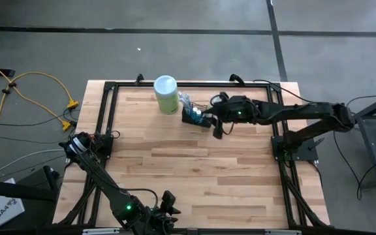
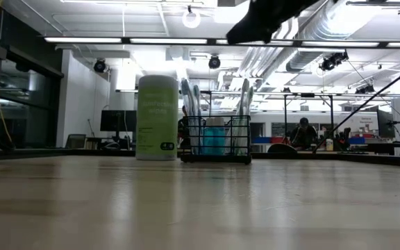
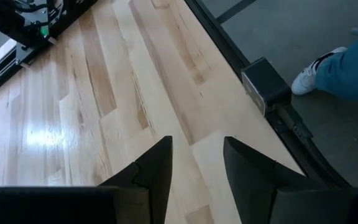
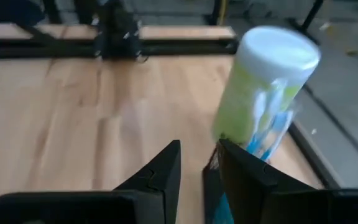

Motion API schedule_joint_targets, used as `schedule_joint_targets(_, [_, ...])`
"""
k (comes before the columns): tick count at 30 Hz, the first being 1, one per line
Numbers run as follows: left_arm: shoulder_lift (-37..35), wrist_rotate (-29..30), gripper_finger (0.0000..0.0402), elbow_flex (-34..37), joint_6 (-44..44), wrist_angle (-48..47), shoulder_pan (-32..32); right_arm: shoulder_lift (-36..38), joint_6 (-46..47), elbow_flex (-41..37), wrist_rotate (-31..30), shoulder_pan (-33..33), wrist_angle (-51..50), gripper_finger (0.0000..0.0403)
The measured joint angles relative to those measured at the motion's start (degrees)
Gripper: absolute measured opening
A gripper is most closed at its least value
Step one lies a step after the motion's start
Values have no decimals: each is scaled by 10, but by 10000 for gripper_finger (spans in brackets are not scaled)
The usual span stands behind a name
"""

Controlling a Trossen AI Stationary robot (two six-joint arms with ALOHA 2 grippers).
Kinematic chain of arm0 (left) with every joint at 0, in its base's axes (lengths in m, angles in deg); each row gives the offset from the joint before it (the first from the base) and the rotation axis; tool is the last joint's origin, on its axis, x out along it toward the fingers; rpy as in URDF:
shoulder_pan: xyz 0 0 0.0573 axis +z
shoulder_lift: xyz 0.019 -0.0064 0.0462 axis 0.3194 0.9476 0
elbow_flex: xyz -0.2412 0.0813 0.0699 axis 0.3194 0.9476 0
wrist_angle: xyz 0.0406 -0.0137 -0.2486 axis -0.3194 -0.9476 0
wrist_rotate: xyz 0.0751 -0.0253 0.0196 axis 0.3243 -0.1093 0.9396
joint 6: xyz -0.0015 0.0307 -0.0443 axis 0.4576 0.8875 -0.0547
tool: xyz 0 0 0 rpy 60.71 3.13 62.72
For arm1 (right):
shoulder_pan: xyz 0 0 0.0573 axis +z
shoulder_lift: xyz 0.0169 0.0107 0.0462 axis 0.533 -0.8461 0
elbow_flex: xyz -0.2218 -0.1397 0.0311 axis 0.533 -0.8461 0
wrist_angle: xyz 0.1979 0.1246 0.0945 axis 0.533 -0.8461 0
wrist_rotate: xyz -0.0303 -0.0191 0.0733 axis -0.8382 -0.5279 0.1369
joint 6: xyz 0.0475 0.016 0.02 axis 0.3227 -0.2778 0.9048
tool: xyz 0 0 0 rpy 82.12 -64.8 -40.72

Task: Pick & Place toothbrushing station
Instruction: Return to Home Position

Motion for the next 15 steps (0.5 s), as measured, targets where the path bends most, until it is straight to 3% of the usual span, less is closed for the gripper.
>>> schedule_joint_targets(15, [0,1,137,0,7,9,36,92,99,0,-7,102,-178,99])
